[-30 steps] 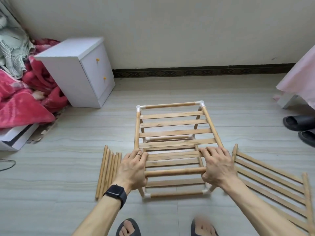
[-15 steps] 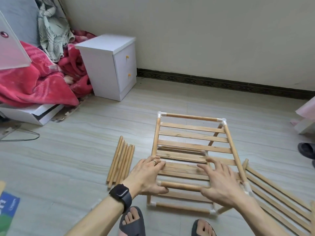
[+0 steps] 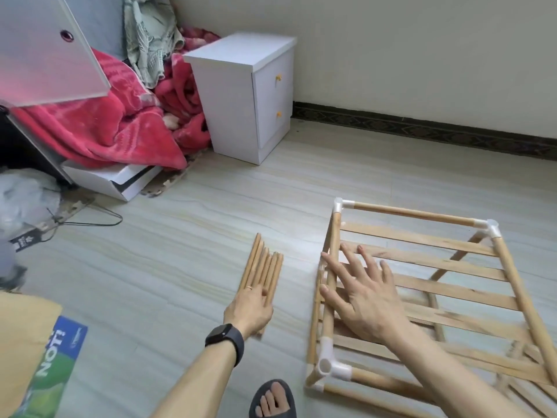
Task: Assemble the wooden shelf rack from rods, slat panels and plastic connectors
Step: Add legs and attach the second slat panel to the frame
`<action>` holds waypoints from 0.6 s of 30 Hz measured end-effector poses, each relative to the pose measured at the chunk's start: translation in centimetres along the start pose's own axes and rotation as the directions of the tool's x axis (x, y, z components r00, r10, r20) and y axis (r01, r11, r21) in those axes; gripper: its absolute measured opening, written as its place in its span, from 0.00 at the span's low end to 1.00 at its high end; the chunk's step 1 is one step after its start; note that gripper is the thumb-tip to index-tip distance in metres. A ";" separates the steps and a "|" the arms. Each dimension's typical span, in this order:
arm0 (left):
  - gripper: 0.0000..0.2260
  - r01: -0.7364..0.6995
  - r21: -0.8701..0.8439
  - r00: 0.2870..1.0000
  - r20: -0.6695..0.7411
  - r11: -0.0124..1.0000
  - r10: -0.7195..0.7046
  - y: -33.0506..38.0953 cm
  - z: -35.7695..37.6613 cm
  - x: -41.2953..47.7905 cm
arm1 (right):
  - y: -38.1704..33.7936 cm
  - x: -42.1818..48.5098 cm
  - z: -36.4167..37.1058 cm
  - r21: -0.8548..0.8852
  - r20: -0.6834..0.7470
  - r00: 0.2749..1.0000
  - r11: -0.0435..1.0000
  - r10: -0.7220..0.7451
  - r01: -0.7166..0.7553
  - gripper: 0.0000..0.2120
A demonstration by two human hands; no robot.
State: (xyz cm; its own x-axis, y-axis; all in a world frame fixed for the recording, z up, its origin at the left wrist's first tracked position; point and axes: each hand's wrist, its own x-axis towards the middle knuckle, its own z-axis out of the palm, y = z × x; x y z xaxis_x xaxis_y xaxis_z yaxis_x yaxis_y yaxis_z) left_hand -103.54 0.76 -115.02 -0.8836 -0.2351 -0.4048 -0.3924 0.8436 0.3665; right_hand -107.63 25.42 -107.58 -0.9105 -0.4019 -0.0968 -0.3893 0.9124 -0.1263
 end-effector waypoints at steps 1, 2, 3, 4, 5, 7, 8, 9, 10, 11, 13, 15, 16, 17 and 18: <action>0.19 0.030 0.042 0.999 0.018 0.999 -0.031 -0.7 1.1 0.8 | -0.1 -0.1 0.8 0.011 -0.027 0.999 1.000 0.021 -0.020 0.33; 0.19 0.051 0.084 0.998 0.029 0.995 -0.054 -1.1 2.2 1.5 | -0.1 -0.2 1.2 0.024 -0.046 0.998 0.999 0.035 -0.034 0.33; 0.19 0.061 0.128 0.997 0.041 0.990 -0.066 -1.4 3.3 2.3 | -0.2 -0.2 1.4 0.027 -0.055 0.998 0.999 0.044 -0.042 0.34; 0.18 0.066 0.172 0.996 0.052 0.983 -0.076 -1.4 4.3 2.9 | -0.2 -0.3 1.4 0.019 -0.057 0.997 0.999 0.051 -0.050 0.34; 0.17 0.069 0.217 0.995 0.057 0.974 -0.084 -1.4 5.3 3.5 | -0.3 -0.4 1.4 0.011 -0.060 0.996 0.998 0.063 -0.063 0.34; 0.16 0.079 0.308 0.994 0.053 0.948 -0.100 -1.2 6.9 4.7 | -0.5 -0.9 1.3 -0.003 -0.068 0.995 0.997 0.079 -0.079 0.33; 0.17 0.089 0.347 0.992 0.050 0.934 -0.113 -1.1 7.6 5.1 | -0.6 -1.0 1.3 -0.006 -0.064 0.995 0.997 0.074 -0.075 0.33; 0.17 0.096 0.373 0.991 0.048 0.923 -0.123 -1.1 8.3 5.4 | -0.6 -1.0 1.2 -0.005 -0.057 0.996 0.998 0.065 -0.066 0.32; 0.17 0.099 0.392 0.991 0.042 0.915 -0.125 -1.1 8.9 5.6 | -0.5 -1.0 1.1 -0.001 -0.050 0.997 0.998 0.058 -0.058 0.33; 0.16 0.100 0.411 0.992 0.027 0.906 -0.122 -1.2 9.4 5.6 | -0.5 -1.0 1.1 0.007 -0.049 0.997 0.999 0.053 -0.052 0.33; 0.13 0.105 0.446 0.993 -0.006 0.889 -0.114 -1.4 9.9 5.4 | -0.5 -1.0 1.1 0.026 -0.062 0.997 0.999 0.045 -0.044 0.32; 0.11 0.119 0.404 0.990 0.017 0.907 -0.138 -1.4 10.0 5.4 | -0.4 -1.1 1.4 0.036 -0.080 0.996 0.999 0.040 -0.037 0.31; 0.11 0.140 0.343 0.985 0.047 0.929 -0.166 -1.3 9.8 5.3 | -0.4 -1.0 1.5 0.040 -0.090 0.995 0.999 0.038 -0.035 0.31; 0.10 0.175 0.234 0.975 0.093 0.956 -0.201 -1.0 9.3 5.3 | -0.4 -0.9 1.6 0.046 -0.099 0.994 0.998 0.040 -0.035 0.31; 0.08 0.223 0.055 0.962 0.149 0.973 -0.228 -0.8 8.6 5.4 | -0.4 -0.8 1.6 0.054 -0.103 0.994 0.998 0.042 -0.037 0.31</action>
State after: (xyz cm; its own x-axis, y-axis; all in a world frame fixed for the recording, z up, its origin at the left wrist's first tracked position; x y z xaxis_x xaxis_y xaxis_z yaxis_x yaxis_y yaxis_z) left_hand -105.81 2.98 -124.72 -0.7225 -0.3470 -0.5980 -0.5645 0.7955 0.2204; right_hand -106.52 25.30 -109.02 -0.9356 -0.3530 0.0004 -0.3476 0.9211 -0.1757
